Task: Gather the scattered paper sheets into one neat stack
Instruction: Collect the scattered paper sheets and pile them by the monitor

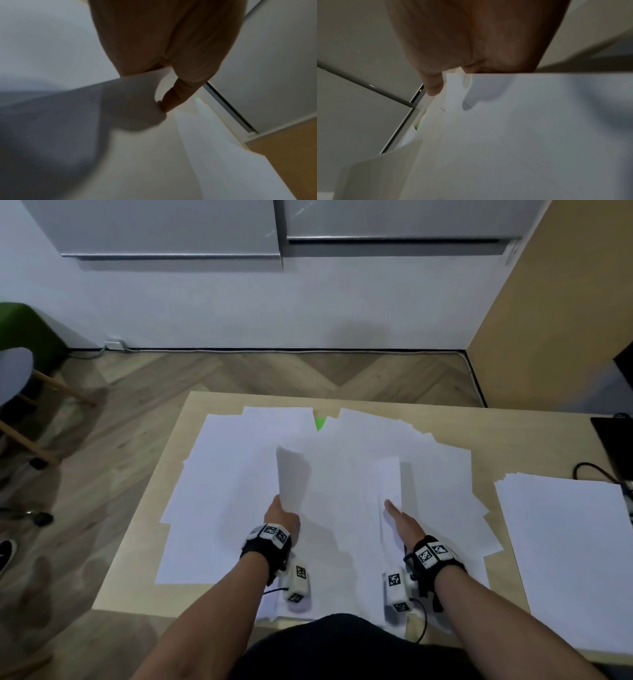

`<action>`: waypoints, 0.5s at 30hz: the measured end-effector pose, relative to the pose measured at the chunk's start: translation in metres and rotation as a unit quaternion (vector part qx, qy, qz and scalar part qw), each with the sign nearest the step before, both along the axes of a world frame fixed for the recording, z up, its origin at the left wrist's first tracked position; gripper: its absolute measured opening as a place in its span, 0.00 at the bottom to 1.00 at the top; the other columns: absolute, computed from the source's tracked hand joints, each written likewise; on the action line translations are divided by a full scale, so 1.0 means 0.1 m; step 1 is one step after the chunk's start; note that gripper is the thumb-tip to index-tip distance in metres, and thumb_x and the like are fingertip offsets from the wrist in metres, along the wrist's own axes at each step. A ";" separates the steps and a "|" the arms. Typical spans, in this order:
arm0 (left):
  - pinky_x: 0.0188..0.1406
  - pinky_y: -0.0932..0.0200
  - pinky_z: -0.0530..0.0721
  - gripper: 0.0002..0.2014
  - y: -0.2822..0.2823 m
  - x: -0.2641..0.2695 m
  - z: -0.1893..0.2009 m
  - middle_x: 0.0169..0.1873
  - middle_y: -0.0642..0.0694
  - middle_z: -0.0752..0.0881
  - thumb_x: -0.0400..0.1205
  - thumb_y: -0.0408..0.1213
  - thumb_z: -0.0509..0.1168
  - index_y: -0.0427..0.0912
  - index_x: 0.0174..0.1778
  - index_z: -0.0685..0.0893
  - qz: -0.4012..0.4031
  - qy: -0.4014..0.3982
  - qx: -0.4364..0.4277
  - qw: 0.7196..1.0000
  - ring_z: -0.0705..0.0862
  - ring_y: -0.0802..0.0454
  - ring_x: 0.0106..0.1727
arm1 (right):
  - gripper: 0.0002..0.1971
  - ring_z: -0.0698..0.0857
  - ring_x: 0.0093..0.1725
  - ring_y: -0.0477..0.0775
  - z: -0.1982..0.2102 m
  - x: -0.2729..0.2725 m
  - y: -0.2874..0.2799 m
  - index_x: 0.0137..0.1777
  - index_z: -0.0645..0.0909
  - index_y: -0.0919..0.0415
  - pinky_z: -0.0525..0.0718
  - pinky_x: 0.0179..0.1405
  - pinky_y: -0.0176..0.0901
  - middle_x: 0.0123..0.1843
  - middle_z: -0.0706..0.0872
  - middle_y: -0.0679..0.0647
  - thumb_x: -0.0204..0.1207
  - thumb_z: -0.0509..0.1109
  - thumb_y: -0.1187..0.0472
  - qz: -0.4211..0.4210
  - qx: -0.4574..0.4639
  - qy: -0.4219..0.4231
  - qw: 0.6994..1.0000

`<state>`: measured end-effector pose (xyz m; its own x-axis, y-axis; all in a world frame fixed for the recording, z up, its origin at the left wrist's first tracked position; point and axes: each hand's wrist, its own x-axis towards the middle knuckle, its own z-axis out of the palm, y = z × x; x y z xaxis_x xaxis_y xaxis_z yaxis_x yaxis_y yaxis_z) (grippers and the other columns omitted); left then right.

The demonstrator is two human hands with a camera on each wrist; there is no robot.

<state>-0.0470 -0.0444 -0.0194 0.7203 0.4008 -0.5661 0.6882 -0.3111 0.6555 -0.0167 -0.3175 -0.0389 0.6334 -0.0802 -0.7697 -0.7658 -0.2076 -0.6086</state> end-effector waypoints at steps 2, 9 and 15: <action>0.44 0.56 0.80 0.19 -0.08 0.00 0.02 0.50 0.44 0.85 0.77 0.29 0.60 0.48 0.63 0.79 -0.035 0.002 0.003 0.999 0.84 0.44 0.47 | 0.50 0.74 0.77 0.55 -0.48 0.07 -0.16 0.78 0.72 0.57 0.67 0.79 0.55 0.75 0.77 0.48 0.62 0.73 0.25 -0.010 0.020 -0.018 1.000; 0.51 0.58 0.75 0.24 -0.29 -0.01 0.05 0.62 0.40 0.82 0.78 0.31 0.67 0.41 0.71 0.74 -0.085 -0.011 -0.003 0.996 0.82 0.43 0.57 | 0.20 0.87 0.59 0.56 -0.20 -0.08 0.02 0.56 0.85 0.58 0.79 0.69 0.55 0.62 0.88 0.58 0.65 0.84 0.61 -0.014 0.095 -0.033 0.995; 0.52 0.57 0.76 0.22 -0.31 -0.07 0.01 0.57 0.45 0.85 0.79 0.28 0.61 0.45 0.69 0.78 -0.119 0.019 -0.063 0.991 0.82 0.46 0.54 | 0.12 0.87 0.49 0.63 0.08 -0.16 0.04 0.48 0.85 0.67 0.83 0.51 0.49 0.45 0.89 0.59 0.64 0.76 0.75 0.010 0.056 -0.040 0.998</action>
